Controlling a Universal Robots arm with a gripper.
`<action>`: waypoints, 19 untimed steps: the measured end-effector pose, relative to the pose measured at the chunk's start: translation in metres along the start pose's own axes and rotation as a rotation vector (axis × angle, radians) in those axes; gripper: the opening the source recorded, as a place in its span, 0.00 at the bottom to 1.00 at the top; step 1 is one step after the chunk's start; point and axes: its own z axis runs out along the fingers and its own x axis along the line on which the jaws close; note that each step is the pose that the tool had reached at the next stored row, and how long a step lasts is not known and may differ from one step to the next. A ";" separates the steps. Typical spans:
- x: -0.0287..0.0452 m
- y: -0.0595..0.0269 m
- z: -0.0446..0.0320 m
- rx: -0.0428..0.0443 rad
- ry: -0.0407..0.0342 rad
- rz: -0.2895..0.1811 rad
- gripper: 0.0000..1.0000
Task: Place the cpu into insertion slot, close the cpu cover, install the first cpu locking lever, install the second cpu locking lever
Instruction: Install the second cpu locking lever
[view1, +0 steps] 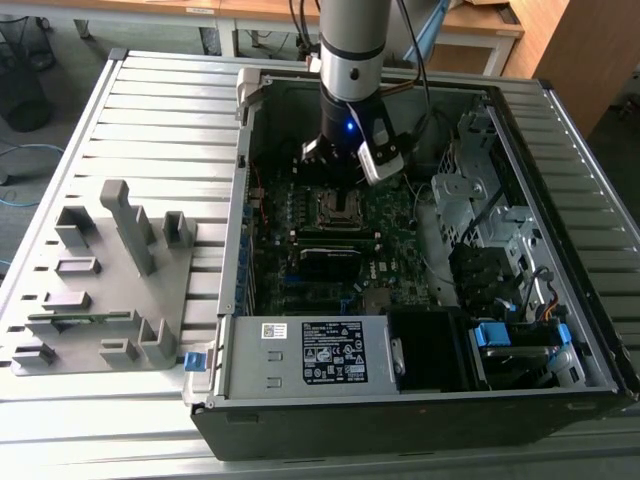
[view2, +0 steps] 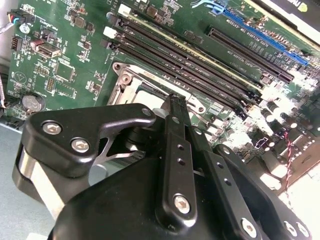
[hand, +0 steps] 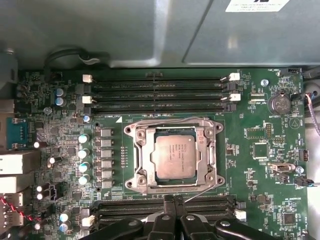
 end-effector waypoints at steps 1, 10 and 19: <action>0.0004 -0.0001 0.0001 0.0002 0.0000 0.000 0.11; 0.0018 -0.0003 0.0007 0.0008 0.0000 0.000 0.11; 0.0064 -0.0006 0.0012 0.0010 -0.0001 0.000 0.11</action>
